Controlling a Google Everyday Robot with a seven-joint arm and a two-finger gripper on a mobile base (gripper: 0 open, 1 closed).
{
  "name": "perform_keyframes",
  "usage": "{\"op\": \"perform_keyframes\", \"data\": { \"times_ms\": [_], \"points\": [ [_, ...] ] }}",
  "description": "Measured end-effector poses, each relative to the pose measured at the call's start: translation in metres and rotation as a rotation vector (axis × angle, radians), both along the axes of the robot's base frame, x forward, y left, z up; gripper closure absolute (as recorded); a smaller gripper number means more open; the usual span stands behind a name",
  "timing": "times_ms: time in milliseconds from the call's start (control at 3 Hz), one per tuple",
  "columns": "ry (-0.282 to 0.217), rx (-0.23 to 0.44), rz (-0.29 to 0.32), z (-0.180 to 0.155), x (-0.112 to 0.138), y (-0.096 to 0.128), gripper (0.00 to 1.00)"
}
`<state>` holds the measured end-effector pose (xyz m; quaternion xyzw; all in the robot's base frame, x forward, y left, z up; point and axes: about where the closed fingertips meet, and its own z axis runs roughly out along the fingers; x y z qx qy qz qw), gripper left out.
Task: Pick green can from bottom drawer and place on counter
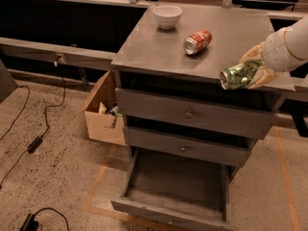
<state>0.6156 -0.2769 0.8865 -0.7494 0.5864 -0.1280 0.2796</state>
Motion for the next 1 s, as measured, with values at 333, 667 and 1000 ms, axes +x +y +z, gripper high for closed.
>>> {"op": "perform_keyframes", "data": {
  "times_ms": [333,667,1000],
  "points": [
    [-0.031,0.017,-0.007,0.018,0.036,-0.009,1.00],
    [-0.010,0.055,-0.021,0.016,0.074,-0.015,1.00],
    [0.010,0.101,-0.022,0.012,0.104,-0.012,0.83]
  ]
}}
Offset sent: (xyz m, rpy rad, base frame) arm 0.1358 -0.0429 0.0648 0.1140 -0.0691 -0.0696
